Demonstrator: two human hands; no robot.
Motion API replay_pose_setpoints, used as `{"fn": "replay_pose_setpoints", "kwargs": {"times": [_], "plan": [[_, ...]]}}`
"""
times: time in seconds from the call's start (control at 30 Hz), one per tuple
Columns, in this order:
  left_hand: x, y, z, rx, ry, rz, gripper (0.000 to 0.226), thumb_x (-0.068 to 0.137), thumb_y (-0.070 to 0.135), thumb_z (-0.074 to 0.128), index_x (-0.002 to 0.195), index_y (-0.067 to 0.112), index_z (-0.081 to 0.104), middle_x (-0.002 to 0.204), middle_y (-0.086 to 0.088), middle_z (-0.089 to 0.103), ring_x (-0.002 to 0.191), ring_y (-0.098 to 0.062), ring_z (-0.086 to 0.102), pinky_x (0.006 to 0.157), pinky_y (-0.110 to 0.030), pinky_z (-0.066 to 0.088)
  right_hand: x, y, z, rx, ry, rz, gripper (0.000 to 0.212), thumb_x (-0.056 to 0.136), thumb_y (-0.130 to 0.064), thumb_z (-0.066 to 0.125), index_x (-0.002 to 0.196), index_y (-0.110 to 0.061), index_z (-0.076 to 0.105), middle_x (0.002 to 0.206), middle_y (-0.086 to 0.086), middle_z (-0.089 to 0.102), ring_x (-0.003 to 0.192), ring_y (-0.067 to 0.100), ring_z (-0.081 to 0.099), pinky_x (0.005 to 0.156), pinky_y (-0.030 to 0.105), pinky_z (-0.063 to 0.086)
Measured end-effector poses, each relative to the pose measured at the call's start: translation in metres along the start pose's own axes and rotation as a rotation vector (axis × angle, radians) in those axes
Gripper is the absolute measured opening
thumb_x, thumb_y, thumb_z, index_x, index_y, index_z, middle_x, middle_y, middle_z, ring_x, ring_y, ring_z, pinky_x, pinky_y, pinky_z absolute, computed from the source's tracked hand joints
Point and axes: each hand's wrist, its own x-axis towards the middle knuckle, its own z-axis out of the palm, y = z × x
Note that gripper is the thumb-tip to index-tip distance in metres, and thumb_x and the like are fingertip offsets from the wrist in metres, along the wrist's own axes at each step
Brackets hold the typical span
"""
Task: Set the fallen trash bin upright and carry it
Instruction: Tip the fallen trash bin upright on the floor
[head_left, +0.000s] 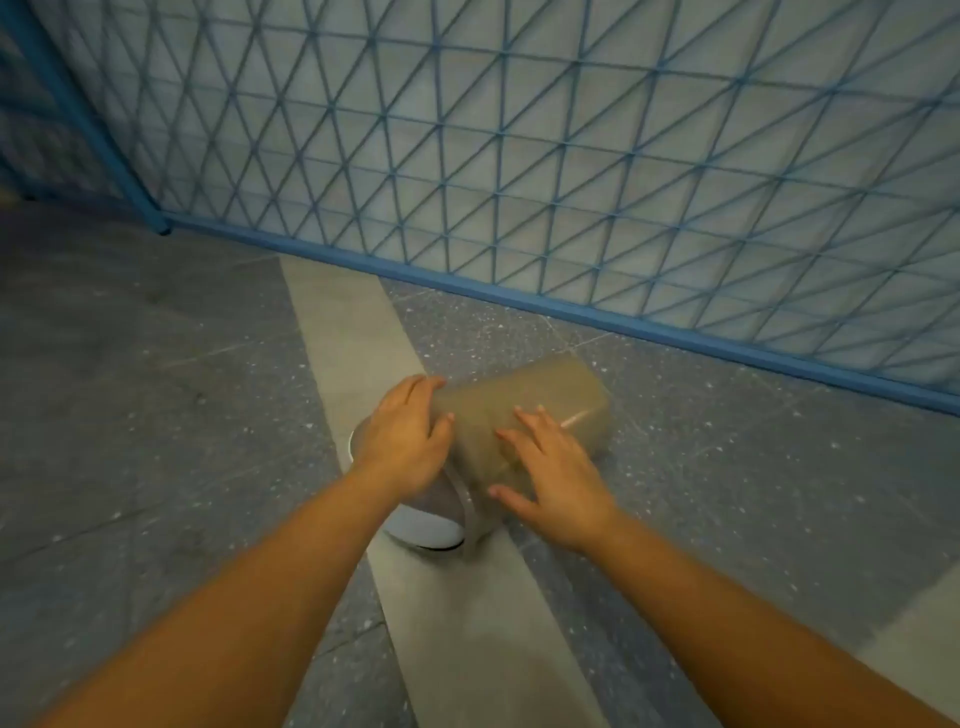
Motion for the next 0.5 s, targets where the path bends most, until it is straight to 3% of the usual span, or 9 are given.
{"fn": "replay_pose_setpoints", "kwargs": {"times": [0.1, 0.23, 0.4, 0.5], "plan": [[-0.004, -0.019, 0.005, 0.043, 0.026, -0.062, 0.055, 0.091, 0.03, 0.046, 0.144, 0.015, 0.037, 0.155, -0.01, 0.031, 0.144, -0.024, 0.027, 0.118, -0.036, 0.021, 0.009, -0.015, 0.019, 0.004, 0.009, -0.015, 0.064, 0.085, -0.05, 0.051, 0.138, -0.017, 0.04, 0.149, 0.013, 0.034, 0.141, 0.031, 0.025, 0.113, 0.037, 0.022], [-0.01, -0.038, 0.011, 0.024, 0.091, -0.135, 0.057, 0.092, 0.028, 0.044, 0.146, 0.016, 0.032, 0.158, -0.011, 0.023, 0.146, -0.025, 0.021, 0.119, -0.038, 0.016, 0.015, -0.034, 0.031, 0.104, 0.106, 0.023, 0.051, 0.083, -0.047, 0.054, 0.124, -0.017, 0.054, 0.12, 0.009, 0.056, 0.111, 0.029, 0.051, 0.093, 0.037, 0.041], [-0.015, -0.057, 0.02, -0.159, 0.116, -0.369, 0.061, 0.095, 0.032, 0.036, 0.151, 0.016, 0.019, 0.162, -0.007, 0.013, 0.149, -0.024, 0.011, 0.12, -0.037, 0.01, 0.014, -0.039, 0.039, 0.18, 0.111, 0.057, 0.046, 0.082, -0.045, 0.056, 0.122, -0.021, 0.055, 0.112, 0.005, 0.06, 0.105, 0.024, 0.053, 0.089, 0.036, 0.044], [-0.016, -0.062, 0.028, -0.26, 0.067, -0.424, 0.062, 0.095, 0.034, 0.036, 0.151, 0.015, 0.016, 0.161, -0.008, 0.015, 0.148, -0.025, 0.014, 0.121, -0.037, 0.012, 0.015, -0.039, 0.042, 0.265, 0.1, 0.084, 0.041, 0.085, -0.04, 0.056, 0.122, -0.023, 0.054, 0.109, 0.0, 0.059, 0.103, 0.018, 0.054, 0.085, 0.03, 0.044]]}}
